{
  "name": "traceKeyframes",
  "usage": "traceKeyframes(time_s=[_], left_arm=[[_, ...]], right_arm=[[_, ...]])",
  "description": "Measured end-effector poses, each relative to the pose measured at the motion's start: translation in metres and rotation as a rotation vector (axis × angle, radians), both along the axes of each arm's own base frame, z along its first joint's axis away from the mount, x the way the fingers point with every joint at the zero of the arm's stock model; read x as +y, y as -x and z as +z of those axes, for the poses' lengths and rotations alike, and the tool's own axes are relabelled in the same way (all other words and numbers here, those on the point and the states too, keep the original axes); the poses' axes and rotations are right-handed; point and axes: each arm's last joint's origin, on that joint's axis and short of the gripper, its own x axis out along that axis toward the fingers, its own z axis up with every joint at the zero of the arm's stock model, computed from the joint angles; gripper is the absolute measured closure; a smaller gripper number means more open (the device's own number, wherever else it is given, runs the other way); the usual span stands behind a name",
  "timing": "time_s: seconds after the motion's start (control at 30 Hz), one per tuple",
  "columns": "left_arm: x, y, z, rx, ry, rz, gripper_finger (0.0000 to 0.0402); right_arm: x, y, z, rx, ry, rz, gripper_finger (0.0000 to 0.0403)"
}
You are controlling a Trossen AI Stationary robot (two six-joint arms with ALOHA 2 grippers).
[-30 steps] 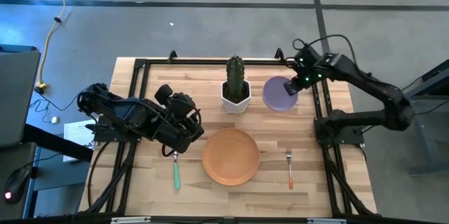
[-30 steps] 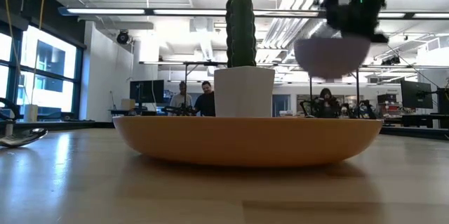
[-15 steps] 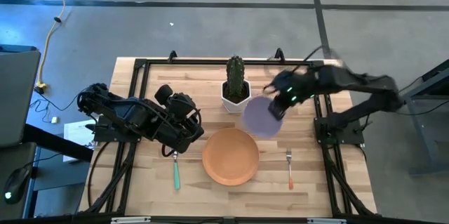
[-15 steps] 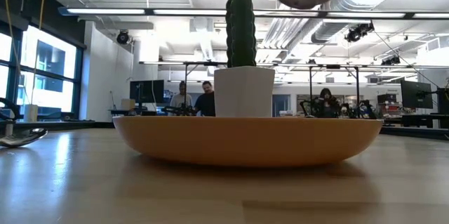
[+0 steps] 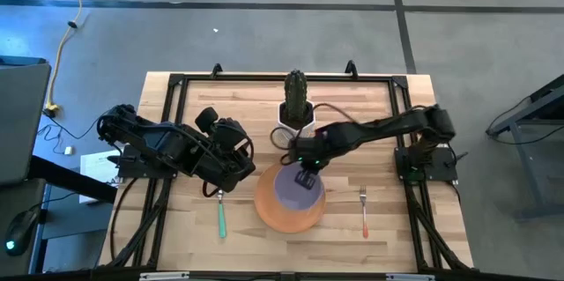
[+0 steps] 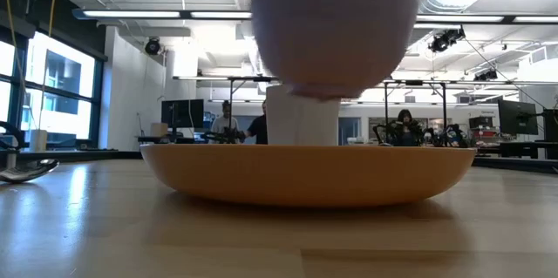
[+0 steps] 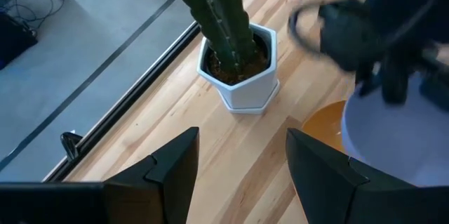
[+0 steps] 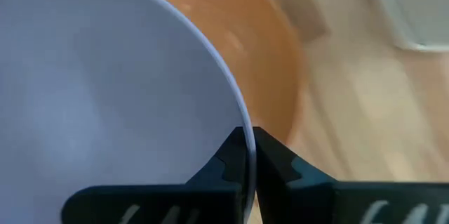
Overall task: Set table place
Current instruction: Put the purple bowl on the yellow plate
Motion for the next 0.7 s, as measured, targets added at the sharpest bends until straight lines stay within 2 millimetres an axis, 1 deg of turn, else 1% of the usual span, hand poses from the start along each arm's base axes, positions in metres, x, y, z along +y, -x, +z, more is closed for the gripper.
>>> traceKeyframes(time_s=[0.13, 0.37, 0.5, 0.7], left_arm=[[0.000, 0.000, 0.000, 0.002, 0.001, -0.002, 0.0202], [-0.001, 0.000, 0.000, 0.011, 0.010, -0.012, 0.0202], [-0.001, 0.000, 0.000, 0.012, 0.009, -0.012, 0.0202], [-0.001, 0.000, 0.000, 0.018, 0.005, -0.018, 0.0202]], right_arm=[[0.004, -0.021, -0.021, -0.044, -0.046, 0.032, 0.0403], [0.005, -0.031, -0.046, 0.011, -0.039, 0.033, 0.0403], [0.006, -0.033, -0.053, 0.030, -0.034, 0.034, 0.0403], [0.005, -0.034, -0.055, 0.024, -0.016, 0.033, 0.0403]])
